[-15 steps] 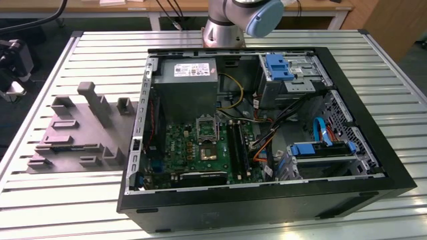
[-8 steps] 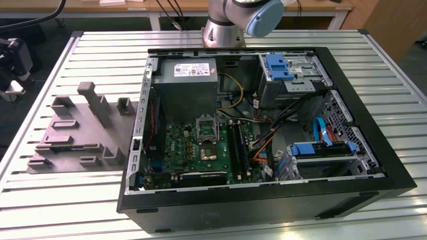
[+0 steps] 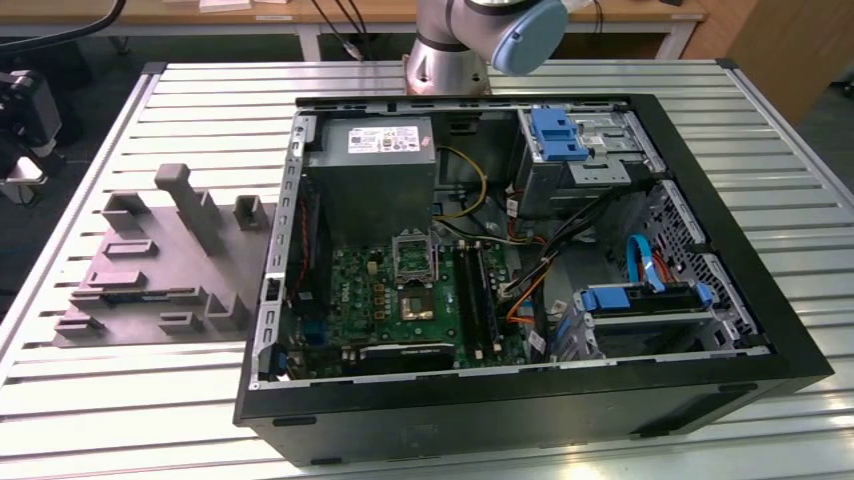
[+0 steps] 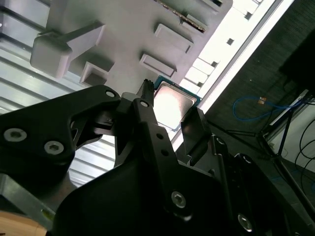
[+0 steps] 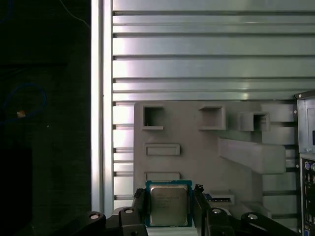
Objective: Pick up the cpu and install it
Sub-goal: 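Pick up the cpu and move it towards the insertion slot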
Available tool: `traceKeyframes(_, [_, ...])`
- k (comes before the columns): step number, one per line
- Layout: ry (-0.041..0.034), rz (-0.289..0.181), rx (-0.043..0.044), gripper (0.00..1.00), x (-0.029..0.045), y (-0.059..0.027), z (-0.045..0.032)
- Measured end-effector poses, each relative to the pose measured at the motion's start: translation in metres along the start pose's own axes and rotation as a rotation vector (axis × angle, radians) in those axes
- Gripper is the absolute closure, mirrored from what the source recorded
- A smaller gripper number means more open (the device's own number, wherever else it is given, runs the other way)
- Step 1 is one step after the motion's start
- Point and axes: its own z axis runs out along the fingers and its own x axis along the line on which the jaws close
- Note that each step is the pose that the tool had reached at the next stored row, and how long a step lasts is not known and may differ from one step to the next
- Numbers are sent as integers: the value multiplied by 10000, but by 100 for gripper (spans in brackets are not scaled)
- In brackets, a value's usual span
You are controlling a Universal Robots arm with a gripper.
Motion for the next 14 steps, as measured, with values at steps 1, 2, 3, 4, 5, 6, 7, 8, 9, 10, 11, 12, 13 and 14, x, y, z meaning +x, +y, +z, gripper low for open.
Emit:
traceKeyframes(1, [0,-1,0,53,0,0,-12])
traceKeyframes(2, [0,-1,0,53,-1,1,-24])
traceKeyframes(3, [0,-1,0,53,-1,2,-35])
traceKeyframes(4, [0,-1,0,53,-1,2,-47])
traceKeyframes(5, [-1,-1,0,53,-1,3,-57])
traceKeyframes(6, [0,-1,0,53,-2,3,-68])
traceKeyframes(7, [-1,-1,0,53,-2,4,-79])
traceKeyframes(8, [0,-1,0,53,-2,4,-91])
traceKeyframes(9, [-1,-1,-1,53,-2,5,-102])
traceKeyframes(10, [-2,-1,-1,53,-3,5,-114])
traceKeyframes(11, [0,-1,0,53,-3,6,-127])
traceKeyframes(12, [-1,-1,0,53,-3,7,-139])
traceKeyframes(13, [-1,-1,0,53,-3,7,-149])
traceKeyframes(14, [-1,-1,0,53,-4,8,-160])
